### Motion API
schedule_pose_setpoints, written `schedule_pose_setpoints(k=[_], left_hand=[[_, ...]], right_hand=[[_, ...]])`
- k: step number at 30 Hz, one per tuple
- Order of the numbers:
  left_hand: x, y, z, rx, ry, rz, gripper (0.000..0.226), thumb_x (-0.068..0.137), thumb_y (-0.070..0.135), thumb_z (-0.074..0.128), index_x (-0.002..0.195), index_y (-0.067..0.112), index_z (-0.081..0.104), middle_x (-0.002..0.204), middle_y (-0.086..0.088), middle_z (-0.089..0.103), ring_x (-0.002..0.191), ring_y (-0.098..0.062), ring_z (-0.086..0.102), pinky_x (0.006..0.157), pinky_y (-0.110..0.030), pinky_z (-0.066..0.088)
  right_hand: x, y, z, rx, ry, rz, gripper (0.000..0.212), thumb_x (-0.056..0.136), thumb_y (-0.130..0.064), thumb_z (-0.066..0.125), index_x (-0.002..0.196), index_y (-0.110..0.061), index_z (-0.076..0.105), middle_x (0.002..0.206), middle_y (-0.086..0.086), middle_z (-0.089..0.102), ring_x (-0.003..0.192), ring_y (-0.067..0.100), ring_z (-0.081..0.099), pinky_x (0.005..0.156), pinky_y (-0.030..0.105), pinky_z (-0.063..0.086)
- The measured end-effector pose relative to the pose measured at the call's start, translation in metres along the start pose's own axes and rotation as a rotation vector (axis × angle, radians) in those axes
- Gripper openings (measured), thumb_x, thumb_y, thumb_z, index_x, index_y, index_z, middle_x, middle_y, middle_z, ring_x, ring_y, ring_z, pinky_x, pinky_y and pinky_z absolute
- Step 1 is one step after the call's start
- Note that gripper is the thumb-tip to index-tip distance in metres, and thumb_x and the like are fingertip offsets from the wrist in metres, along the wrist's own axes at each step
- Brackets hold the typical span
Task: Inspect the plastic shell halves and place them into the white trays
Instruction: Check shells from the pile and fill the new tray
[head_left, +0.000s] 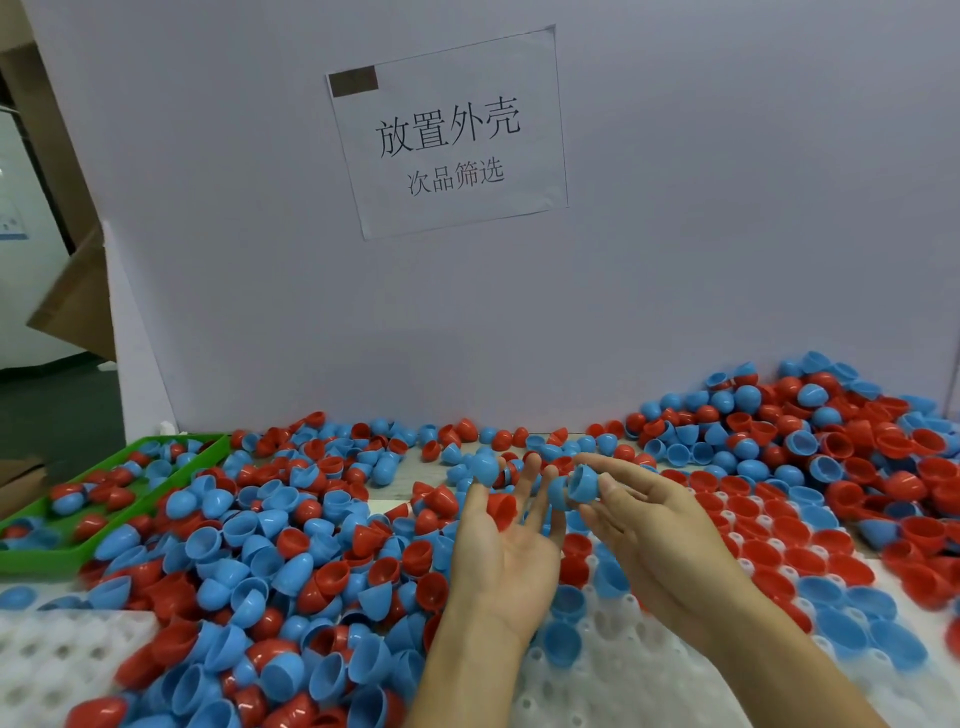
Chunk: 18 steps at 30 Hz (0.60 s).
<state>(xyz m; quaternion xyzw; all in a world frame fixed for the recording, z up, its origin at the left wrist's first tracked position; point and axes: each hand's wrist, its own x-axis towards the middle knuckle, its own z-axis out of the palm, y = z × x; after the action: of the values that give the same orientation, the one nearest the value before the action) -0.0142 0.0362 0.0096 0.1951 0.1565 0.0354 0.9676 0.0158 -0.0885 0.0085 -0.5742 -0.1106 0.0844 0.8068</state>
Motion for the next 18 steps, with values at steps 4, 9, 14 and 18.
schedule_pose_setpoints(k=[4, 9, 14, 18], left_hand=[[-0.002, -0.001, 0.001, 0.078, -0.018, -0.019, 0.054, 0.102, 0.048, 0.05, 0.123, 0.002, 0.067, 0.11, -0.022, 0.073, 0.105, -0.035, 0.069, 0.083, -0.042, 0.055], [0.0, -0.015, 0.003, 0.189, 0.129, -0.037, 0.052, 0.103, 0.049, 0.047, 0.118, 0.004, 0.067, 0.101, -0.02, 0.076, 0.089, -0.032, 0.073, 0.065, -0.039, 0.061], [0.0, 0.004, 0.0, 0.014, 0.202, 0.019, 0.041, 0.102, 0.04, 0.053, 0.106, 0.0, 0.065, 0.075, -0.016, 0.072, 0.057, -0.022, 0.07, 0.045, -0.029, 0.054], [0.01, 0.057, 0.001, 0.07, 0.173, 0.158, 0.01, 0.098, 0.012, 0.05, 0.093, 0.006, 0.055, 0.065, -0.009, 0.058, 0.051, -0.012, 0.053, 0.032, -0.015, 0.032]], right_hand=[[-0.004, -0.002, 0.003, 0.107, -0.045, 0.017, 0.023, 0.098, -0.005, 0.055, 0.105, -0.017, 0.073, 0.101, 0.003, 0.077, 0.094, 0.015, 0.074, 0.072, 0.021, 0.059], [-0.012, 0.011, 0.015, -1.022, -0.063, -0.415, 0.024, 0.085, -0.026, 0.076, 0.105, -0.04, 0.073, 0.093, -0.031, 0.066, 0.099, -0.013, 0.054, 0.089, 0.014, 0.044], [-0.016, 0.009, 0.019, -0.775, -0.065, -0.467, 0.031, 0.088, -0.018, 0.072, 0.108, -0.043, 0.07, 0.101, -0.031, 0.065, 0.1, -0.003, 0.059, 0.078, 0.022, 0.054], [-0.016, 0.007, 0.017, -0.641, -0.017, -0.466, 0.023, 0.09, -0.022, 0.065, 0.101, -0.041, 0.069, 0.102, -0.03, 0.066, 0.096, -0.001, 0.061, 0.072, 0.026, 0.057]])
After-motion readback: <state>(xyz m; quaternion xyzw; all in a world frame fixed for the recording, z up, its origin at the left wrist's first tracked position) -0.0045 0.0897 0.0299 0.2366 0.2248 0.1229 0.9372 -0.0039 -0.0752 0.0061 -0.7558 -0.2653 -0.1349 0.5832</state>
